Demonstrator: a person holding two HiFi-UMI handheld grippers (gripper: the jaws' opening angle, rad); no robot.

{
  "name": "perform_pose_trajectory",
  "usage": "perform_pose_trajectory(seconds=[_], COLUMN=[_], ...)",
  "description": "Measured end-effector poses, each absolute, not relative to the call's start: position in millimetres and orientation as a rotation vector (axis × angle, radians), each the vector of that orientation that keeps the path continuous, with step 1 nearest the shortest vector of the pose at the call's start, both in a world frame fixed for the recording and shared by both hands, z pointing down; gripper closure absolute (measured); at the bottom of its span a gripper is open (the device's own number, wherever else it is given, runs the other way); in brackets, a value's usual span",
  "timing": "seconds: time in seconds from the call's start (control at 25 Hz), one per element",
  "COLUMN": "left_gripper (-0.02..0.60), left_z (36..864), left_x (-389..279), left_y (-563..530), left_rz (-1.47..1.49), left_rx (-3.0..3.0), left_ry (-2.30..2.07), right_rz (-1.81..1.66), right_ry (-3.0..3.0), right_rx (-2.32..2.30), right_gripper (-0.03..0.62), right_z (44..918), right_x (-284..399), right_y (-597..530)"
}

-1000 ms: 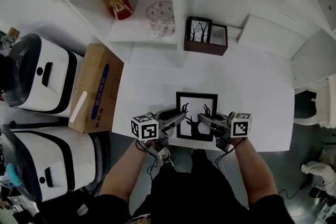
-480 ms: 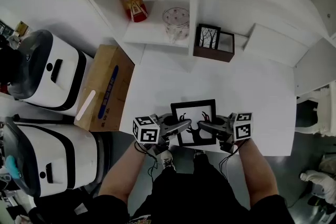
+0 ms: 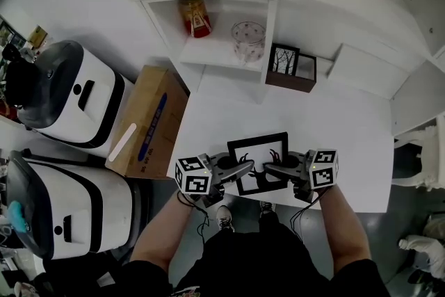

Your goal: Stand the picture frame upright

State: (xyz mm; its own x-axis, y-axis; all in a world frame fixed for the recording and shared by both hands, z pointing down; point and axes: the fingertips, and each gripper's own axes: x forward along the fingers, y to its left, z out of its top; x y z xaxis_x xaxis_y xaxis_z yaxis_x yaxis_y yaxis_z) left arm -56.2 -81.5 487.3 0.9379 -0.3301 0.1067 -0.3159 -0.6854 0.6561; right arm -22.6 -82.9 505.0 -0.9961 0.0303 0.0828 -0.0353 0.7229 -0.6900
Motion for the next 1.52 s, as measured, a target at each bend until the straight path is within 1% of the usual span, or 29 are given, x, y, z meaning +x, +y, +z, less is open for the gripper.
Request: perform_pose_trajectory(seconds=[0.08, 0.2, 0.32, 0.56, 0.6, 0.8, 0.92, 1.0, 1.16, 1.52], left_gripper=[0.560, 0.563, 0.566, 0.567, 0.567, 0.566, 0.565, 0.552, 0.506, 0.443], left_z=[482, 476, 469, 461, 460, 458, 455, 454, 455, 459], left_x=[-56, -56, -57, -60, -61, -65, -68, -71, -80, -94], left_y=[-80, -79, -79, -79, -78, -79, -79, -82, -91, -112], left_rz=[-0.008, 0.014, 0.020, 0.077, 0.088, 0.153, 0.170, 0.172, 0.172, 0.195], left_rx=[2.395, 2.426, 2.444, 2.481, 2.488, 2.516, 2.531, 2.540, 2.544, 2.568], left_ry=[-0.446, -0.434, -0.425, -0.408, -0.401, -0.379, -0.376, -0.401, -0.470, -0.632], right_rz=[1.086, 1.032, 1.004, 0.923, 0.897, 0.735, 0.692, 0.686, 0.644, 0.572], right_ry=[-2.819, -2.815, -2.810, -2.802, -2.796, -2.744, -2.747, -2.771, -2.817, -2.861], right_rx=[-0.017, -0.010, 0.035, 0.030, 0.020, -0.011, 0.017, 0.035, 0.097, 0.235], right_gripper=[0.509, 0.507, 0.485, 0.493, 0.505, 0.505, 0.523, 0.527, 0.533, 0.534], right_z=[504, 504, 504, 498, 498, 500, 499, 496, 488, 484], right_x=[-25, -23, -15, -3, -4, -12, -16, -17, -19, -23], right_y=[-80, -80, -85, -87, -85, -76, -76, -77, -81, -93])
